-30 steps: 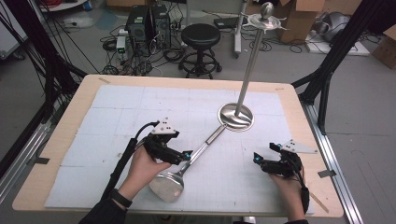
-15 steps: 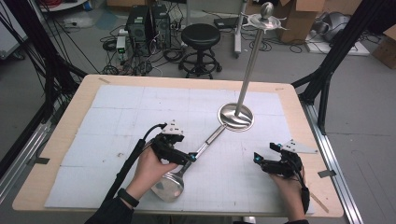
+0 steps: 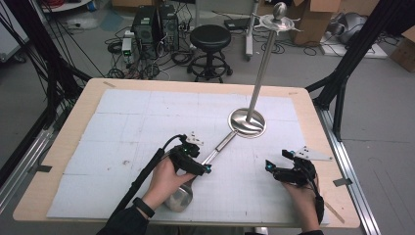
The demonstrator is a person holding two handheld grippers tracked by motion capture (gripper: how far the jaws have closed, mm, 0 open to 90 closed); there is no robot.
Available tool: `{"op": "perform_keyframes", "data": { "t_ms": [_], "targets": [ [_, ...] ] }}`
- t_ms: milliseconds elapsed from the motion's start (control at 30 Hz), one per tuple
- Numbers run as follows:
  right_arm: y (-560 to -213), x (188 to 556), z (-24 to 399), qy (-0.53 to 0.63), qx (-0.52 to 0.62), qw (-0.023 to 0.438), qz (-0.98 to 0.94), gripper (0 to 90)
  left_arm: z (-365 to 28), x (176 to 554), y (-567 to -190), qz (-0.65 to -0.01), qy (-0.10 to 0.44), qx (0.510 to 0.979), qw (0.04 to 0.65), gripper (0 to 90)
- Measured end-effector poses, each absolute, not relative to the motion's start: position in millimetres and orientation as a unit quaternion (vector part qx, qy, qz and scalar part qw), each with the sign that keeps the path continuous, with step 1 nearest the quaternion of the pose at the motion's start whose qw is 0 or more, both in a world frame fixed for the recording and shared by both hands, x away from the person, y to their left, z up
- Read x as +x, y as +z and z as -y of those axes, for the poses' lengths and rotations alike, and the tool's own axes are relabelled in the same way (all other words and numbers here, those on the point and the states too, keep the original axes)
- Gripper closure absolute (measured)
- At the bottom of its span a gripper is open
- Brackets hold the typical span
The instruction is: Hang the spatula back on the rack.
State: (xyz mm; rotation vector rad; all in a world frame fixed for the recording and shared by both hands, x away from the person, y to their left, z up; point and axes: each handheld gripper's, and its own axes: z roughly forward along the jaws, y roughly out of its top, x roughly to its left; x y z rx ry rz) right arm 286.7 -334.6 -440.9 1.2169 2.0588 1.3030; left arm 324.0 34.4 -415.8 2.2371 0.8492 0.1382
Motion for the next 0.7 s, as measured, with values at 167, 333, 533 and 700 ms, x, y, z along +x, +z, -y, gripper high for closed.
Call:
{"op": "perform_keyframes", "data": {
  "t_ms": [167,333,533,700],
  "targets": [
    [-441.2,287.3,335.1,0.469,0.437,0.207,-0.739,15.4,-31.4,324.7,-418.3,-0.339,0.048,0.871,0.351,38.5],
    [-441.2,287.3,335.1,0.469,0.437,0.207,-0.739,15.5,-25.6,323.8,-421.2,-0.349,0.048,0.878,0.325,43.5],
    [-441.1,287.2,335.2,0.469,0.438,0.206,-0.738,15.5,-19.8,322.6,-422.3,-0.357,0.051,0.879,0.311,48.6],
    [-441.2,287.3,335.0,0.469,0.437,0.208,-0.738,15.5,-16.1,322.7,-425.3,-0.358,0.056,0.883,0.3,51.0]
  ]
}}
